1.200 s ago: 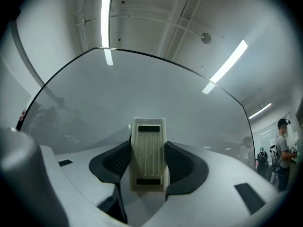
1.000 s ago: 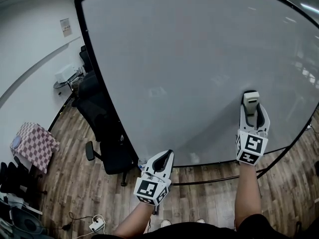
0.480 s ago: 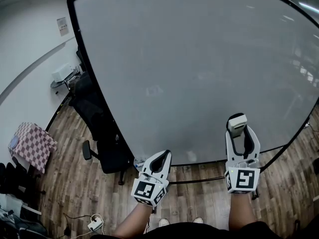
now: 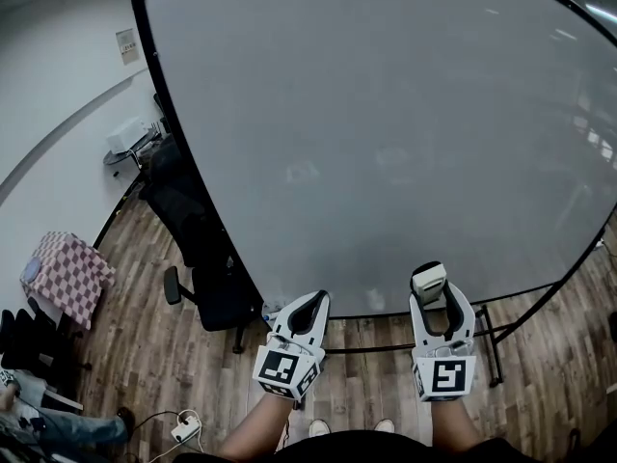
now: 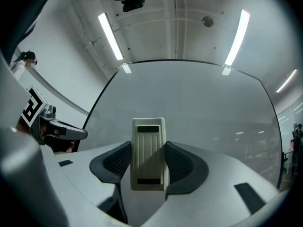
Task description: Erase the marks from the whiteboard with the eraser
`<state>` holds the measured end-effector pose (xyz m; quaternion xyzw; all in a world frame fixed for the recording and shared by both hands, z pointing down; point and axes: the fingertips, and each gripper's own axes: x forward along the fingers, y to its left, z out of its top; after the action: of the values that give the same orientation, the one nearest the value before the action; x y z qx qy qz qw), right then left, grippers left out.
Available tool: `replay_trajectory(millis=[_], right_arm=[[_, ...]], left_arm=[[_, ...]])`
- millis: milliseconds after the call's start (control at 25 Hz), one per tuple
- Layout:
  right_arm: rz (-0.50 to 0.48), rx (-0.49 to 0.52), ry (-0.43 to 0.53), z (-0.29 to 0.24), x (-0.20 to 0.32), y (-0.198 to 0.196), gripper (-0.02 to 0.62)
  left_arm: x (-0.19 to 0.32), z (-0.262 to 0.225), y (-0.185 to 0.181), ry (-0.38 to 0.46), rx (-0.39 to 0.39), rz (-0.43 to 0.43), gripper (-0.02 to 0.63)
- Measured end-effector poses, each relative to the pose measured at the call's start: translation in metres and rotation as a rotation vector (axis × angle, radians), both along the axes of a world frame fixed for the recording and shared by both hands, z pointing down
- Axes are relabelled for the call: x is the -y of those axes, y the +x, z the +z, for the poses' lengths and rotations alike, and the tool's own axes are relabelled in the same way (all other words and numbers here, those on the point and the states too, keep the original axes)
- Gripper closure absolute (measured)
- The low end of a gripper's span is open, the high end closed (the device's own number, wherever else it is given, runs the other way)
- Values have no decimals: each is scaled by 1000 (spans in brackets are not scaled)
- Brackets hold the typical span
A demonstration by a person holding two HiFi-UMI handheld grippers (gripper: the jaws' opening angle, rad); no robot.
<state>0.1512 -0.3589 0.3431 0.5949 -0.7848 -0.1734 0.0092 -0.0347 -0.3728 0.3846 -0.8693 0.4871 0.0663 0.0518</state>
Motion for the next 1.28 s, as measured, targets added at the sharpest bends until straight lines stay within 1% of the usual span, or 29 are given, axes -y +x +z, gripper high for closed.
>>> replay_trajectory(millis=[240, 560, 800, 1280], right_arm=[[18, 27, -25, 18, -3, 12, 347], [10, -32, -47, 27, -1, 9, 347], [-1, -34, -62, 34, 1, 6, 347], [6, -54, -83, 39, 5, 2, 347]], left_arm=[[-5, 13, -2, -26, -8, -7, 585], [-5, 24, -1, -51, -6, -15, 586], [-6, 33, 1, -66, -4, -18, 586], [-7, 34, -1, -79, -4, -27, 586]])
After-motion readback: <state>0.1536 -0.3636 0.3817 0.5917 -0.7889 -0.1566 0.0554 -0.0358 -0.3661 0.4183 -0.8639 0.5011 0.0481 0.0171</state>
